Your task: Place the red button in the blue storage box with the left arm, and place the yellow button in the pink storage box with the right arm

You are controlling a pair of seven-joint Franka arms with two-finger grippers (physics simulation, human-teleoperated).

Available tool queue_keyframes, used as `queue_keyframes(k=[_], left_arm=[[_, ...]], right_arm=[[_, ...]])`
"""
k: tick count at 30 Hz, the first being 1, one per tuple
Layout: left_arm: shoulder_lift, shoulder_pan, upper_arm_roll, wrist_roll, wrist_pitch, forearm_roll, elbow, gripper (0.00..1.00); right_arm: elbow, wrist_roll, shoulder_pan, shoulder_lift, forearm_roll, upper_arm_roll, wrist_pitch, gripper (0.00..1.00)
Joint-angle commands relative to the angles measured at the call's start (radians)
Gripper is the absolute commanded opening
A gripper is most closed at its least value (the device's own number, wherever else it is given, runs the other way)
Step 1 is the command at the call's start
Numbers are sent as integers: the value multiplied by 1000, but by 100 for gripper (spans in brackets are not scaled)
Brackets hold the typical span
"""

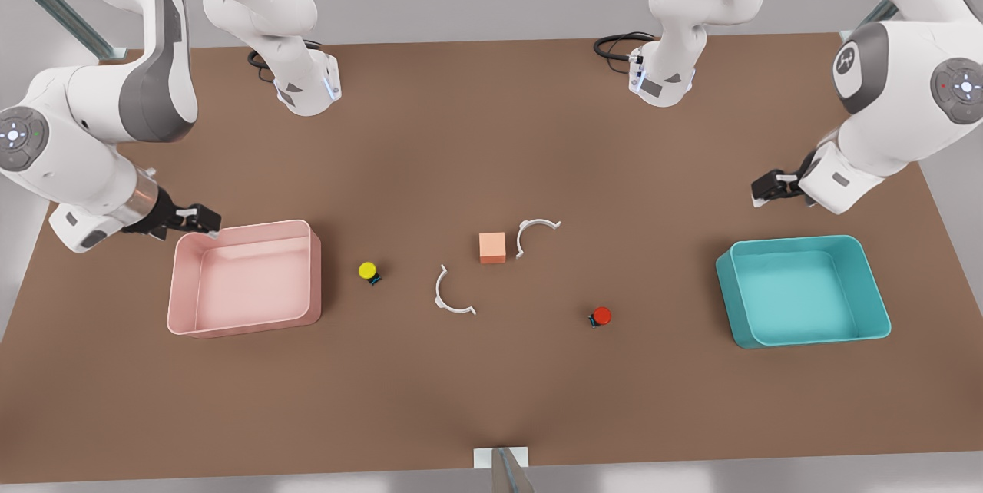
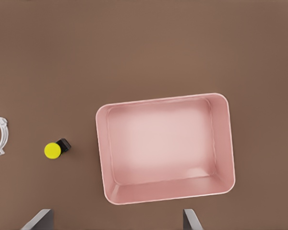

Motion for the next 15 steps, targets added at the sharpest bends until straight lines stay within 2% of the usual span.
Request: queue_keyframes(k=[1, 3, 4, 5, 7, 11, 14, 15], left_arm=[[2, 7, 0, -16, 55, 16, -1, 100], [30, -13, -9, -21, 54, 16, 2, 100], [89, -79, -14, -17, 72, 22, 2, 100], [178, -162, -14, -22, 212, 21, 3, 100], [298, -234, -14, -28, 414, 16, 3, 100], [479, -252, -14, -54, 687, 19, 3, 100], [557, -279, -19, -57, 739, 19, 25, 100], [580, -280, -37, -56, 741, 19, 31, 100]], right_arm=[[1, 39, 1, -1, 0, 0, 52, 100], [-1, 40, 1, -1, 1, 0, 52, 100], [-1, 42, 3, -1, 1, 0, 52, 100], [-1, 39, 6, 7, 3, 2, 52, 100], [-1, 49, 18, 18, 0, 8, 57, 100], [-1, 148, 162, 116, -3, 10, 159, 100], [-9, 233, 263, 216, -3, 8, 262, 100], [-29, 354, 326, 248, -31, 8, 319, 100]])
